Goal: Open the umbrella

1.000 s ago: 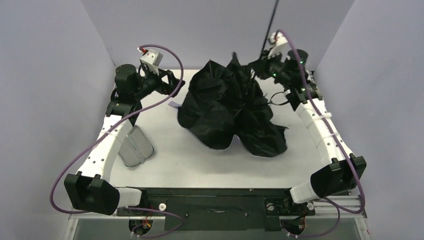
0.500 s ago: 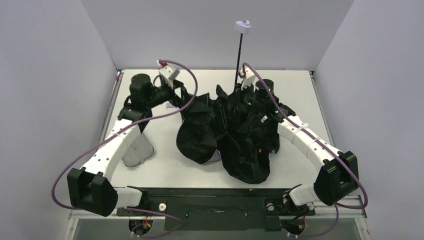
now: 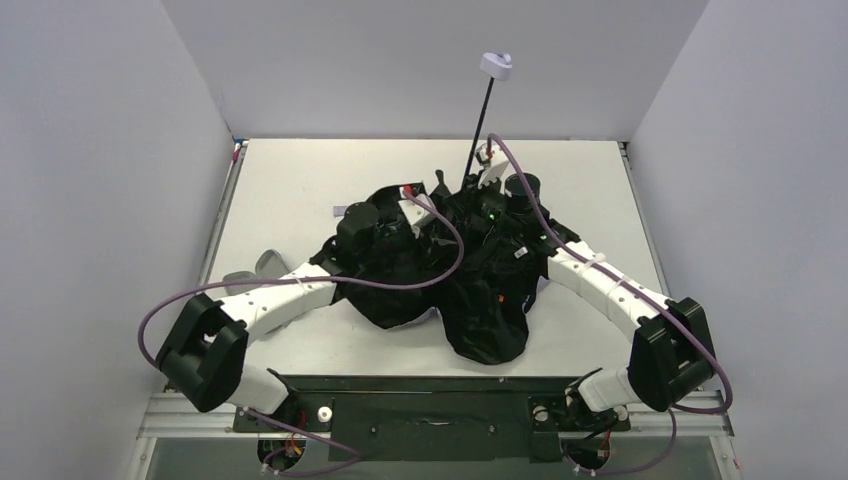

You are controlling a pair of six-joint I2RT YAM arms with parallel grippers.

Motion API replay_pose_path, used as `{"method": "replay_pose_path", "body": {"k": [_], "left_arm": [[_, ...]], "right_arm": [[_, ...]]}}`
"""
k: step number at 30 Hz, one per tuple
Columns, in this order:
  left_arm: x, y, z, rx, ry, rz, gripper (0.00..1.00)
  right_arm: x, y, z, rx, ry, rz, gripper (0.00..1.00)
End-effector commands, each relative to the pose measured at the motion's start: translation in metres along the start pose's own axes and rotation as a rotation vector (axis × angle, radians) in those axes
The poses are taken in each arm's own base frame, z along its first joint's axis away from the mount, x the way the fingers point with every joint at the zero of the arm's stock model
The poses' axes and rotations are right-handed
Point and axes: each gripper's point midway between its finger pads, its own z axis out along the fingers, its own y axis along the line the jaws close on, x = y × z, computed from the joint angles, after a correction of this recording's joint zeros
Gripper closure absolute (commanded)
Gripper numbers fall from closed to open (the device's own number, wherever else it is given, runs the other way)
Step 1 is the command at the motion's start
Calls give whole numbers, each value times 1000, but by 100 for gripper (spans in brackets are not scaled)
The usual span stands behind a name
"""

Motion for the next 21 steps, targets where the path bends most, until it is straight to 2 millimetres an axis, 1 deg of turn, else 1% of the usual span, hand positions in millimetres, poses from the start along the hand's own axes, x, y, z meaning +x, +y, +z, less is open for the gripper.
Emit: {"method": "replay_pose_path", "body": {"k": [1,2,5,6,7,8,10,12,13,14,15,16,17,18,20,21], "left_arm": [[-41,17,16,-103,-162,72,43],[-43,19,19,-110,-165,74,45],[-35,26,27,-125,-145,77,49],[-36,27,29,-121,-148,80,51],[-30,26,33,-110,-138,75,53],[-30,25,35,-103,-137,73,55],[-18,26,42,-95,-113,60,57],[-8,34,48,-123,-92,39,59],[-8,39,50,-141,-91,33,61],[0,46,51,-153,-73,24,63],[0,49,53,-160,-70,22,67],[10,54,54,-168,-44,11,69],[10,56,55,-162,-37,10,72],[24,59,55,-161,10,-6,73],[43,59,54,-150,79,-28,75],[58,58,49,-147,123,-45,75]], "right_arm": [[-44,12,-8,-22,-160,-9,100],[-42,12,-9,-21,-161,-7,100],[-41,13,-9,-21,-161,7,100],[-41,14,-8,-25,-162,11,100],[-42,14,-7,-25,-165,14,100],[-42,15,-7,-27,-166,20,100],[-45,15,-6,-29,-169,24,100],[-47,16,-5,-32,-172,26,100],[-48,17,-6,-34,-172,27,100],[-48,17,-5,-37,-170,28,100],[-49,18,-6,-41,-170,28,100],[-48,20,-6,-49,-166,25,100],[-50,20,-6,-49,-166,21,100],[-51,20,-6,-50,-167,15,100],[-58,21,-7,-51,-176,11,100],[-61,20,-7,-47,-179,12,100]]}}
